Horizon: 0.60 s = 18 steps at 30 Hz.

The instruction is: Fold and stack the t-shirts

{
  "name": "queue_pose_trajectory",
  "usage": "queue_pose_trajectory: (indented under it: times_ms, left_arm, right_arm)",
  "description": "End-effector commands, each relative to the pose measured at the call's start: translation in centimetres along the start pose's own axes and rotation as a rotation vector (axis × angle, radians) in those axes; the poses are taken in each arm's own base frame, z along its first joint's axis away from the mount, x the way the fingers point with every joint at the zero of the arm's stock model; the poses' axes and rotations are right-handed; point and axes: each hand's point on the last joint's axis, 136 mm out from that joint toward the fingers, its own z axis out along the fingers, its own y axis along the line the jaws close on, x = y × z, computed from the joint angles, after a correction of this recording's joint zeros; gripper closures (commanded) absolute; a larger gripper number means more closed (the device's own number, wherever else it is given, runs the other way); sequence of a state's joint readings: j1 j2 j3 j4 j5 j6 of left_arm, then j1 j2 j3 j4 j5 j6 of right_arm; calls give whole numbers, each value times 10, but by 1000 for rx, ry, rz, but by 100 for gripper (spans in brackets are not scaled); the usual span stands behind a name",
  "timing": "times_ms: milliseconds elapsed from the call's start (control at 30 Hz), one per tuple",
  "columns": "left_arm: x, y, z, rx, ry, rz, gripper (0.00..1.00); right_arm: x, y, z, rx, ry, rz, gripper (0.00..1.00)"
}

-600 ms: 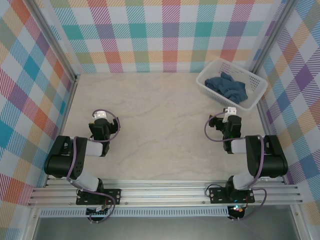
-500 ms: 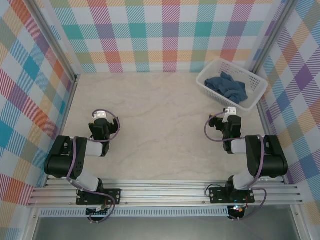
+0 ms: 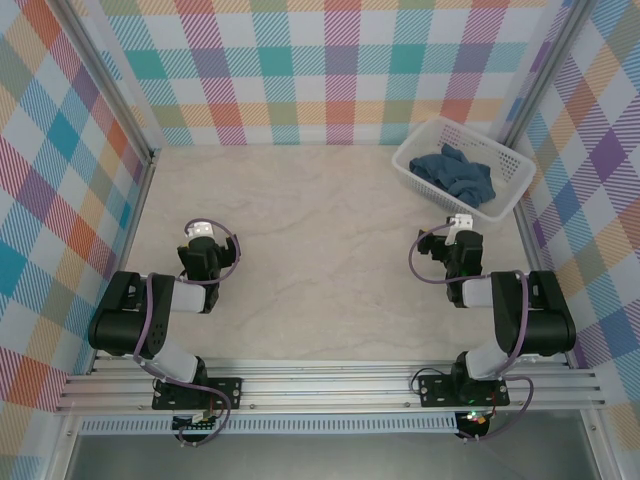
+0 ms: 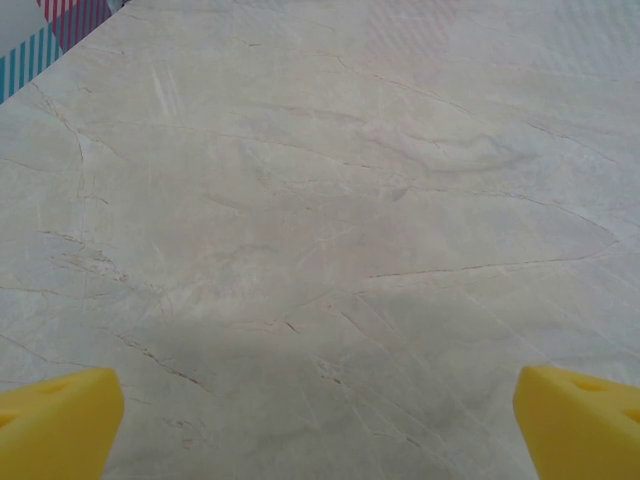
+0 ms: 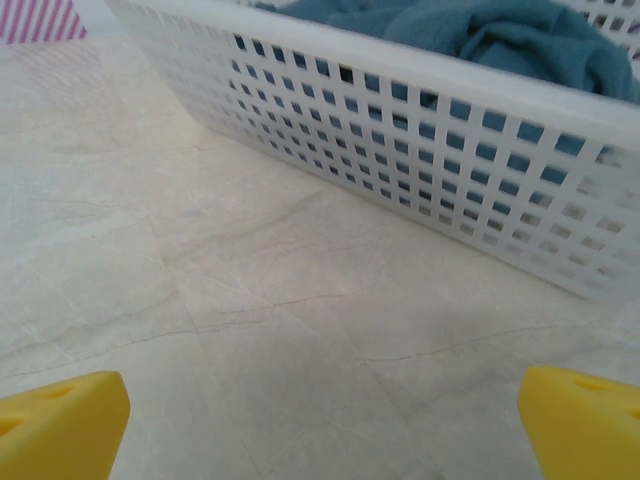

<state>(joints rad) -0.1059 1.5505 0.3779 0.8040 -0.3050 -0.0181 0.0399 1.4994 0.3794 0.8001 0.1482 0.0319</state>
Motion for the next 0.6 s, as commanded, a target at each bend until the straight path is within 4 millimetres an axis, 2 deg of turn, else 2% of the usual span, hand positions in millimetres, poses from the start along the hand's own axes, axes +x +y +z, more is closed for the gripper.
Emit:
queue_pose_trajectory:
  times_ms: [0, 67, 133, 167, 200, 233, 267, 300, 367, 433, 500, 567]
  left_arm:
    - [-45, -12, -22, -20, -97, 61, 0]
    - [-76, -21, -44, -12, -184, 59, 0]
    - [-122, -31, -68, 46, -309, -48, 0]
    - [-147, -27, -76, 25, -321, -155, 0]
    - [-160, -15, -82, -27, -237, -322, 0]
    - [-162, 0, -93, -101, -94, -430, 0]
    - [-166, 10, -99, -162, -41, -484, 0]
    - [-170, 6, -94, -138, 16, -500, 0]
    - [-182, -17, -82, 12, 95, -564, 0]
    - [-196, -51, -76, 178, 128, -605, 0]
    - [-207, -85, -76, 306, 176, -603, 0]
    - [-209, -119, -80, 386, 231, -552, 0]
  right_arm:
    - [-52, 12, -25, 33, -107, -68, 0]
    - [-92, 14, -46, 69, -142, -54, 0]
    - [-137, 8, -65, 113, -114, 96, 0]
    - [-148, 11, -71, 83, -47, 162, 0]
    - [-158, 11, -80, 80, 35, 229, 0]
    - [-168, 3, -80, 109, 52, 335, 0]
    - [-174, 5, -75, 39, 77, 376, 0]
    - [-179, 1, -66, 11, 116, 430, 0]
    - [-176, -17, -50, 106, 217, 484, 5]
    - [-177, -24, -25, 106, 294, 511, 13]
    - [-175, -31, -3, 111, 364, 542, 16]
    - [-165, -40, 17, 124, 467, 597, 22]
